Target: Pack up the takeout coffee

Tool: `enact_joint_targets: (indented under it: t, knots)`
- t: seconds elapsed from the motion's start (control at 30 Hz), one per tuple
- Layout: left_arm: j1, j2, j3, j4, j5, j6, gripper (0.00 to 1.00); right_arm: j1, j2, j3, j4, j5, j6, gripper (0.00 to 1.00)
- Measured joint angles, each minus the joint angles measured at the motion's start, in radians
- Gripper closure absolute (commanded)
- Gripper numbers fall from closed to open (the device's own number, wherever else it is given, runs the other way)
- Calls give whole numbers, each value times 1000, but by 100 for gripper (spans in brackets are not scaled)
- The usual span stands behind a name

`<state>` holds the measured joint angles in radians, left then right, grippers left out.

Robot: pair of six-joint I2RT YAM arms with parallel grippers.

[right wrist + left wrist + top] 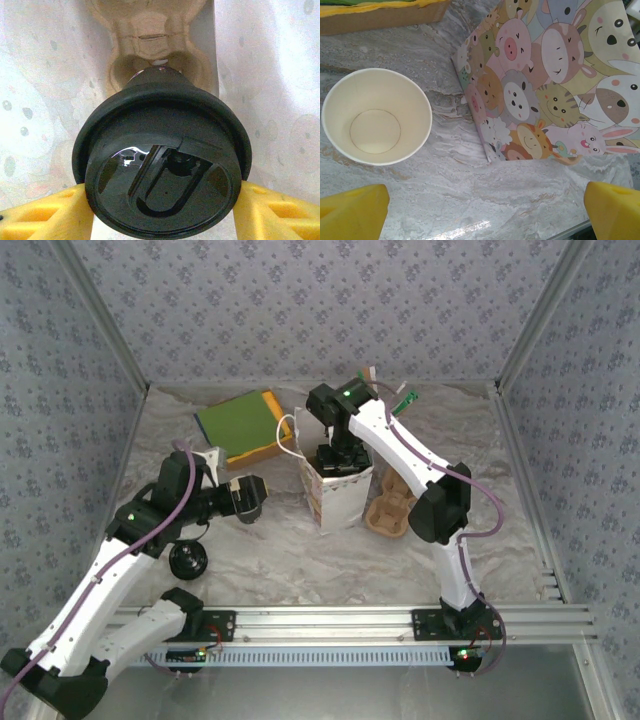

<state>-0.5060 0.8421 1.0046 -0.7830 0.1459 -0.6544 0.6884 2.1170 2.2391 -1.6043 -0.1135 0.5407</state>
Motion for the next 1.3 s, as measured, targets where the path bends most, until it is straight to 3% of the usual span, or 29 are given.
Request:
enact_joint_targets:
  t: [1.3]
  knots:
    - [0, 24, 0, 1, 0, 0, 0, -19, 8, -34, 49, -18, -19, 32]
